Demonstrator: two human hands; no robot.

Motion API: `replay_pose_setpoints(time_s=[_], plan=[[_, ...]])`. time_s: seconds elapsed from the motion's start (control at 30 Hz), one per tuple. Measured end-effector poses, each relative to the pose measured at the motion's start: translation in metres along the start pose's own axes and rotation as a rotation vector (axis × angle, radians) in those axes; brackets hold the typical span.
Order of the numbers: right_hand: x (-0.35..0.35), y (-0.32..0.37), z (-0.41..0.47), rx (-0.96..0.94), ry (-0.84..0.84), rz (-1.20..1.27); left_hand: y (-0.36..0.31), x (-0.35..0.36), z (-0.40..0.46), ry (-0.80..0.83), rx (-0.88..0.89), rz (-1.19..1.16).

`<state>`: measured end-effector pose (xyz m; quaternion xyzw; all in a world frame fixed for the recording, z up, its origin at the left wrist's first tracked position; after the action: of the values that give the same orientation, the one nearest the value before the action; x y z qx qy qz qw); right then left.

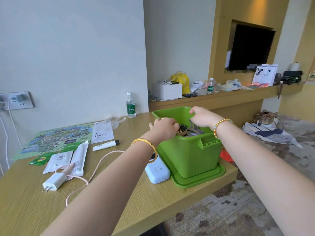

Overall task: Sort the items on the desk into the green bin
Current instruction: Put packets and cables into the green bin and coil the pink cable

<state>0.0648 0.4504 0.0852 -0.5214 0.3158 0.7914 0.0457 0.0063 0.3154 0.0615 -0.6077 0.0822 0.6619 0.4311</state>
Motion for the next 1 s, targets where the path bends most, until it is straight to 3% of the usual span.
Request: replay_pose_setpoints(time_s=[0.23,0.4,0.63,0.87,1.0], plan=[[0.023,0.070,-0.006,-0.223,-0.147,0.168,0.058,-0.031,-0.016,-0.341,-0.002,-0.211],[0.073,0.132,-0.022,-0.430,-0.172,0.205,0.129,-0.039,-0.042,-0.373,-0.091,-0.195],[0.171,0.163,-0.037,-0.417,0.271,0.096,0.241,-0.047,-0.087,-0.297,-0.351,0.027],[0.220,0.154,-0.043,-0.329,0.449,-0.190,0.315,-0.039,-0.121,-0.069,-0.660,0.268],[0.239,0.148,-0.048,-0.358,0.541,-0.248,0.337,-0.026,-0.131,-0.038,-0.567,0.229]])
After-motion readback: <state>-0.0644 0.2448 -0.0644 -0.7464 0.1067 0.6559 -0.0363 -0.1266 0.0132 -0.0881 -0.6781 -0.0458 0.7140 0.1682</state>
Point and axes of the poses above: each hand's wrist, its own z-axis towards the middle knuckle, its own x-axis out of the palm, y = z × x, the point moved 1 cm from there along z, towards the middle knuckle, and after that the axes turned 6 degrees about -y, right-handed, at the moved point
